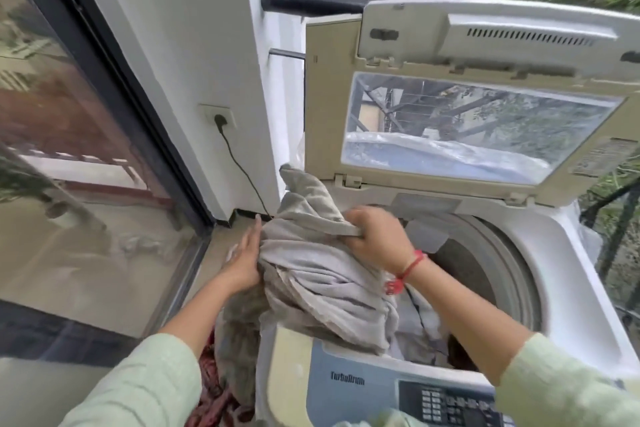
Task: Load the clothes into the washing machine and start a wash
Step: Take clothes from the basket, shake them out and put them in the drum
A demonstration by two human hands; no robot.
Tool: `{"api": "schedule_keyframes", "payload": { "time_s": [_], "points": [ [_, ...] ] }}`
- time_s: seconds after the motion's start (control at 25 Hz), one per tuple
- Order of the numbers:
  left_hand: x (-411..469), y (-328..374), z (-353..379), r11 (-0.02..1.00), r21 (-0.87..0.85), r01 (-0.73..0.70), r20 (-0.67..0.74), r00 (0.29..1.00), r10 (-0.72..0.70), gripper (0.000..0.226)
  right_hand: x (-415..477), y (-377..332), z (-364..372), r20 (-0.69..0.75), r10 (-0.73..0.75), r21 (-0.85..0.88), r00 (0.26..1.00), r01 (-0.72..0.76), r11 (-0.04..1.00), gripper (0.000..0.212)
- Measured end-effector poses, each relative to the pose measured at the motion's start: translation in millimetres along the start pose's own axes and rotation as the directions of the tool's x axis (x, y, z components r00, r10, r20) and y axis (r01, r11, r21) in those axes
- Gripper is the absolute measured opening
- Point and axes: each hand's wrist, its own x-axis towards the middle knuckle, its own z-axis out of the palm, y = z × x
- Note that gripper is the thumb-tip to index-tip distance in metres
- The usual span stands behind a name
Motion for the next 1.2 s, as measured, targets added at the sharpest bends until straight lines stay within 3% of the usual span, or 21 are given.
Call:
{"api": "schedule_keyframes", "payload": {
  "time_s": [0.12, 0.2, 0.28, 0.32, 0.36, 0.4, 0.44, 0.48, 0.52, 0.56, 0.6, 0.64, 0.68, 0.72, 0.76, 0.8, 0.84, 0.92, 1.0, 1.12, 1.2],
  "points": [
    [-10.5, 38.8, -30.1, 0.987, -0.119, -0.110, -0.118, 0.988, 0.096, 0.093, -28.1, -5.6, -75.1, -0.117, -0.170, 0.020, 0.978, 0.173, 0.985, 0.034],
    [-31.3, 75.8, -54.9, 0.960, -0.097, -0.263, -0.238, 0.943, 0.234, 0.044, -53.5, 6.3, -121.4, -0.316, -0.061, 0.260, 0.947, 0.149, 0.954, 0.018],
    [-53.5, 123.5, -62.9, 0.900, 0.004, -0.435, -0.369, 0.836, 0.406, 0.021, -71.9, 36.2, -150.1, -0.526, 0.186, 0.404, 0.830, 0.051, 0.913, 0.017],
    [-61.0, 146.3, -57.3, 0.864, 0.044, -0.501, -0.428, 0.772, 0.470, 0.022, -78.2, 55.7, -155.2, -0.594, 0.298, 0.366, 0.747, -0.078, 0.927, 0.027],
    [-67.7, 167.4, -45.9, 0.843, 0.068, -0.533, -0.467, 0.730, 0.499, 0.030, -83.4, 76.5, -151.9, -0.656, 0.312, 0.218, 0.687, -0.222, 0.950, 0.033],
    [-67.0, 177.2, -26.4, 0.845, 0.097, -0.526, -0.462, 0.728, 0.507, 0.040, -89.0, 92.2, -141.4, -0.658, 0.234, -0.027, 0.716, -0.333, 0.942, 0.035],
    [-64.4, 183.7, -4.6, 0.864, 0.156, -0.479, -0.393, 0.772, 0.499, 0.048, -95.0, 104.7, -126.1, -0.492, 0.180, -0.275, 0.852, -0.349, 0.896, 0.036],
    [-62.1, 184.8, 16.1, 0.876, 0.240, -0.418, -0.240, 0.849, 0.471, 0.052, -98.6, 117.9, -107.1, -0.174, 0.219, -0.451, 0.960, -0.275, 0.849, 0.040],
    [-60.1, 181.2, 35.0, 0.864, 0.310, -0.396, -0.051, 0.901, 0.431, 0.051, -101.2, 122.3, -90.6, 0.221, 0.359, -0.549, 0.907, -0.188, 0.814, 0.044],
    [-60.0, 176.4, 47.1, 0.859, 0.316, -0.403, 0.110, 0.915, 0.388, 0.048, -99.8, 123.9, -75.5, 0.515, 0.474, -0.587, 0.715, -0.110, 0.802, 0.050],
    [-60.4, 170.5, 49.3, 0.880, 0.249, -0.403, 0.176, 0.913, 0.369, 0.044, -90.6, 123.1, -67.0, 0.628, 0.530, -0.584, 0.570, -0.105, 0.805, 0.053],
    [-62.5, 167.2, 40.1, 0.910, 0.120, -0.398, 0.118, 0.915, 0.385, 0.039, -73.0, 117.8, -63.0, 0.640, 0.499, -0.545, 0.584, -0.113, 0.831, 0.053],
    [-64.5, 161.9, 24.2, 0.924, -0.022, -0.383, -0.013, 0.924, 0.383, 0.034, -52.7, 106.9, -59.8, 0.544, 0.414, -0.464, 0.730, -0.149, 0.873, 0.053],
    [-65.9, 151.1, 6.5, 0.923, -0.135, -0.361, -0.157, 0.927, 0.340, 0.031, -28.7, 90.9, -55.0, 0.360, 0.300, -0.331, 0.883, -0.180, 0.926, 0.053],
    [-65.0, 132.2, -10.4, 0.925, -0.188, -0.330, -0.282, 0.920, 0.271, 0.030, -3.0, 72.1, -43.2, 0.182, 0.191, -0.186, 0.965, -0.157, 0.970, 0.055],
    [-63.5, 105.2, -23.6, 0.939, -0.211, -0.273, -0.358, 0.915, 0.186, 0.033, 23.4, 47.2, -26.6, 0.073, 0.088, -0.085, 0.993, -0.082, 0.993, 0.059],
    [-61.5, 76.3, -30.4, 0.958, -0.225, -0.176, -0.364, 0.928, 0.084, 0.039, 46.0, 19.8, -7.4, 0.044, 0.028, -0.053, 0.999, -0.026, 0.998, 0.065],
    [-60.8, 27.3, -28.0, 0.926, -0.373, 0.061, -0.251, 0.954, -0.164, 0.046, 72.2, -26.5, 41.9, 0.097, 0.025, -0.164, 0.995, -0.009, 0.986, 0.071],
    [-60.9, 2.8, -12.5, 0.755, -0.613, 0.231, -0.100, 0.926, -0.364, 0.048, 78.3, -42.2, 84.1, 0.099, 0.118, -0.250, 0.988, -0.090, 0.964, 0.055],
    [-57.6, 2.7, 5.7, 0.632, -0.718, 0.292, 0.000, 0.908, -0.420, 0.052, 80.7, -36.3, 90.4, 0.109, 0.204, -0.006, 0.973, -0.205, 0.979, 0.026],
    [-53.3, 16.3, 3.6, 0.660, -0.727, 0.188, -0.098, 0.924, -0.370, 0.053, 72.7, -29.3, 63.4, 0.088, 0.175, 0.180, 0.981, -0.189, 0.965, 0.013]
  ]
}}
